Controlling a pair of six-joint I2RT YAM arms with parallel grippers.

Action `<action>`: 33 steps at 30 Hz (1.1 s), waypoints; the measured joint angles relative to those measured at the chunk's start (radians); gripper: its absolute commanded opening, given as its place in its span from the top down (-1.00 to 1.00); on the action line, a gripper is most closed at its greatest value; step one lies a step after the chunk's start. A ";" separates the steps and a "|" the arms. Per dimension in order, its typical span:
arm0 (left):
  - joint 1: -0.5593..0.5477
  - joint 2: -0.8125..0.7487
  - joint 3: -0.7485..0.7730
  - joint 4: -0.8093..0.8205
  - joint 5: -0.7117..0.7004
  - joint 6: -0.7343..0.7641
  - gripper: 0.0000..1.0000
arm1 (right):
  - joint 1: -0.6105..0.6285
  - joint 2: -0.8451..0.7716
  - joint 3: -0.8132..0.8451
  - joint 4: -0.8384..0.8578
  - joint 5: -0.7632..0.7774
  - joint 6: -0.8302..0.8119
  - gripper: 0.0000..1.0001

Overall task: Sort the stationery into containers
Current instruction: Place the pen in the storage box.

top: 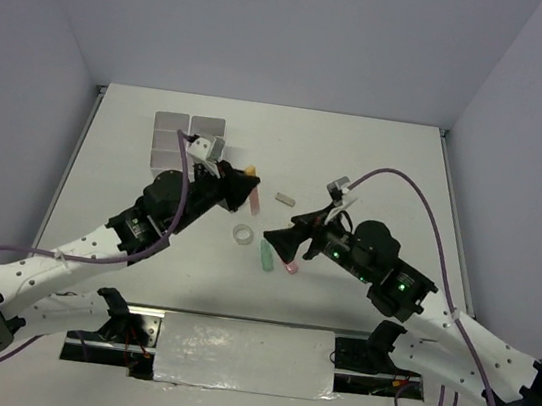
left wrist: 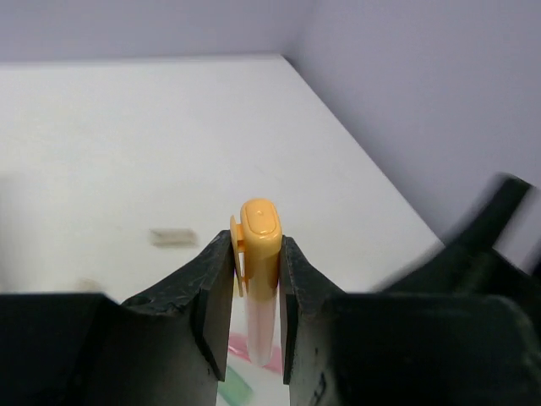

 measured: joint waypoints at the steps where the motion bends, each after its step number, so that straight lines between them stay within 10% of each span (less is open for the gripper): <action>1: 0.005 -0.001 -0.001 0.022 -0.073 0.044 1.00 | -0.018 -0.032 -0.012 -0.011 0.010 -0.001 -0.99; 17: 0.281 0.550 -0.072 0.819 -0.591 0.372 1.00 | -0.071 -0.173 -0.074 -0.110 -0.008 -0.092 -0.99; 33: 0.385 0.734 0.017 0.957 -0.615 0.357 0.77 | -0.071 -0.103 -0.074 -0.158 -0.045 -0.180 -0.99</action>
